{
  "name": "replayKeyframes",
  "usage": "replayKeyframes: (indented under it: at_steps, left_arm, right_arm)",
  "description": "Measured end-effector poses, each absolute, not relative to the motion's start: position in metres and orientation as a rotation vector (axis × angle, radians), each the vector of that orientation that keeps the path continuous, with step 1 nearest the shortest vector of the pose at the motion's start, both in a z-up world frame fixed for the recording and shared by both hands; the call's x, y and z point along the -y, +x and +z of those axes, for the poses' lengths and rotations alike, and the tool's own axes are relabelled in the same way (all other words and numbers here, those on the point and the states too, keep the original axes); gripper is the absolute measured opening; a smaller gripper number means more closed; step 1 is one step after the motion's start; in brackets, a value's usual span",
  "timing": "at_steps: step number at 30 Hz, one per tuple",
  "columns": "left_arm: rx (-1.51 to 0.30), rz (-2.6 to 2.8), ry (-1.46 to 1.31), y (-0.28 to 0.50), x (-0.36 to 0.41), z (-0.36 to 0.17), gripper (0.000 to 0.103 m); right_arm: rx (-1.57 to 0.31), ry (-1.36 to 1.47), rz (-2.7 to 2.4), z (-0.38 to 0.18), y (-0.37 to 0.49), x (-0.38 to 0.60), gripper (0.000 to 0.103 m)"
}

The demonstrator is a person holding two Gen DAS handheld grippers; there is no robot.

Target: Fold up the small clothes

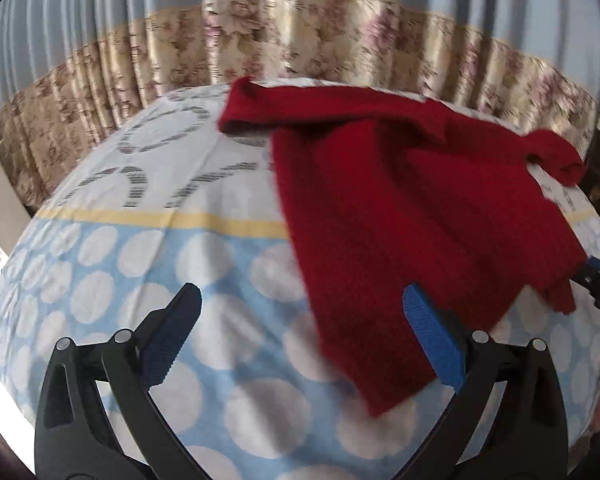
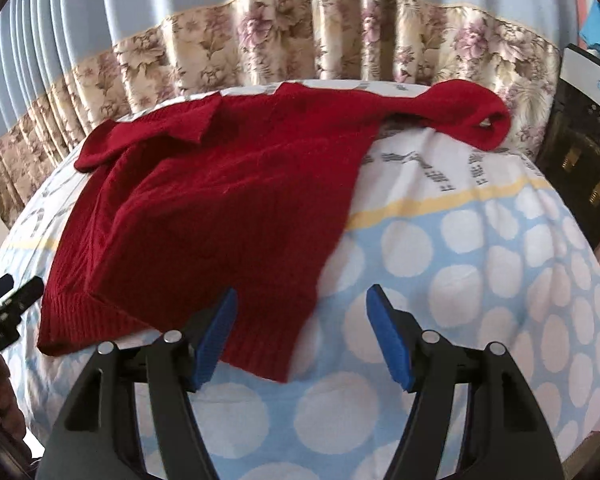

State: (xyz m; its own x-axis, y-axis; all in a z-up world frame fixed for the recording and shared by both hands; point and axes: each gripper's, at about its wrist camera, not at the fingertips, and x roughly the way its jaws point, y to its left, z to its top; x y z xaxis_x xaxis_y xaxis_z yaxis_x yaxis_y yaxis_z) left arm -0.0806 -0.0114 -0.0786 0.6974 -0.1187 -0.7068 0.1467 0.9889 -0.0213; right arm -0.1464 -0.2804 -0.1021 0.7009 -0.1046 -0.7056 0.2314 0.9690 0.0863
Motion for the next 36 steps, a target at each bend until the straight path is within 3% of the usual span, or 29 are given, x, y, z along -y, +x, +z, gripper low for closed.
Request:
replayKeyframes:
  at_steps: [6,7,9,10,11,21,24,25,26,28,31,36]
  left_arm:
    - [-0.823,-0.172,0.055,-0.08,0.025,-0.086,0.1]
    - [-0.827,-0.172,0.052,-0.08,0.026,-0.087,0.1]
    - [-0.84,-0.171,0.048,-0.078,0.026,-0.088,0.1]
    - [-0.84,-0.172,0.044,-0.078,0.026,-0.088,0.1]
    - [-0.843,-0.172,0.046,-0.077,0.026,-0.088,0.1]
    - [-0.919,-0.244,0.068,-0.07,0.044,-0.096,0.099]
    - [-0.921,-0.295,0.094,-0.071,0.057,-0.097,0.083]
    - [-0.904,-0.298,0.108,-0.072,0.059,-0.096,0.069]
    - [-0.896,-0.318,0.112,-0.072,0.062,-0.095,0.062]
    - [-0.887,-0.346,0.112,-0.073,0.065,-0.092,0.034]
    - [-0.867,-0.353,0.108,-0.075,0.063,-0.086,0.022]
    - [-0.804,-0.333,0.095,-0.08,0.043,-0.06,0.021]
  right_arm:
    - [-0.815,0.182,-0.167,-0.115,-0.135,0.272,0.067]
    - [-0.822,0.18,-0.159,-0.117,-0.134,0.27,0.063]
    - [-0.824,0.17,-0.138,-0.119,-0.133,0.266,0.046]
    - [-0.821,0.16,-0.122,-0.119,-0.133,0.264,0.025]
    - [-0.826,0.168,-0.083,-0.118,-0.133,0.262,0.014]
    - [-0.691,0.168,-0.237,-0.079,-0.156,0.31,0.014]
    - [-0.685,0.176,-0.249,-0.076,-0.156,0.321,0.014]
    - [-0.683,0.178,-0.251,-0.075,-0.156,0.322,0.014]
    - [-0.682,0.18,-0.25,-0.075,-0.156,0.323,0.014]
    - [-0.68,0.181,-0.248,-0.074,-0.155,0.322,0.014]
    - [-0.677,0.185,-0.244,-0.074,-0.156,0.322,0.014]
    - [-0.661,0.173,-0.244,-0.065,-0.162,0.326,0.014]
